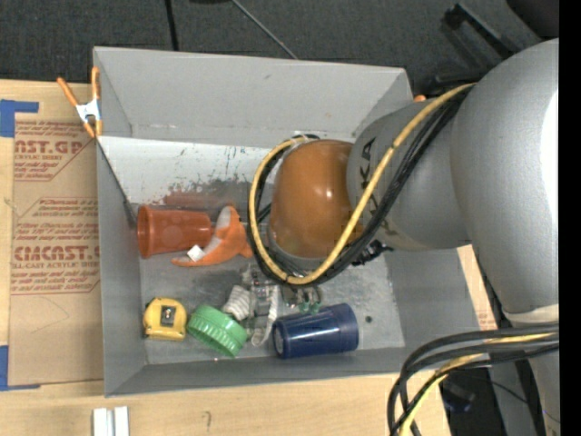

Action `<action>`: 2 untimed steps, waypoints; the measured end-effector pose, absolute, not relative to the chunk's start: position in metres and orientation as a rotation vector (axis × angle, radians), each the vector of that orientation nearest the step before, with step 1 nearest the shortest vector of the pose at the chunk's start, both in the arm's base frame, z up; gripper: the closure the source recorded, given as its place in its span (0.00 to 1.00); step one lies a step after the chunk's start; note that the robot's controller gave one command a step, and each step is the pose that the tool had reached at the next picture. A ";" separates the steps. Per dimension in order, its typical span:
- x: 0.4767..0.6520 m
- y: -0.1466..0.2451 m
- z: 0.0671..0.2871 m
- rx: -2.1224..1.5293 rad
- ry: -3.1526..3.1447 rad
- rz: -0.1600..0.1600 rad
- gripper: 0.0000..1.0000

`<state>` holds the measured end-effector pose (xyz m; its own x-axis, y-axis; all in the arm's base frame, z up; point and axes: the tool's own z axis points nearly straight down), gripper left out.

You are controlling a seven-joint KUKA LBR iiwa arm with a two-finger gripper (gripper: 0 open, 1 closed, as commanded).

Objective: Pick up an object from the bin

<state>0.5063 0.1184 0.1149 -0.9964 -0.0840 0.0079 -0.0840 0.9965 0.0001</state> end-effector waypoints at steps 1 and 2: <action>0.520 0.136 0.147 0.205 -3.142 -0.002 1.00; 0.510 0.129 0.187 0.213 -3.127 0.002 1.00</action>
Offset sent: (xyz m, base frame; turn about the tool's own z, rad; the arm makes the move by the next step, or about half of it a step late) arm -0.0075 -0.0051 0.1951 -0.0381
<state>0.5104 0.1293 0.1874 -0.9907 -0.1359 0.0073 -0.1359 0.9907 -0.0008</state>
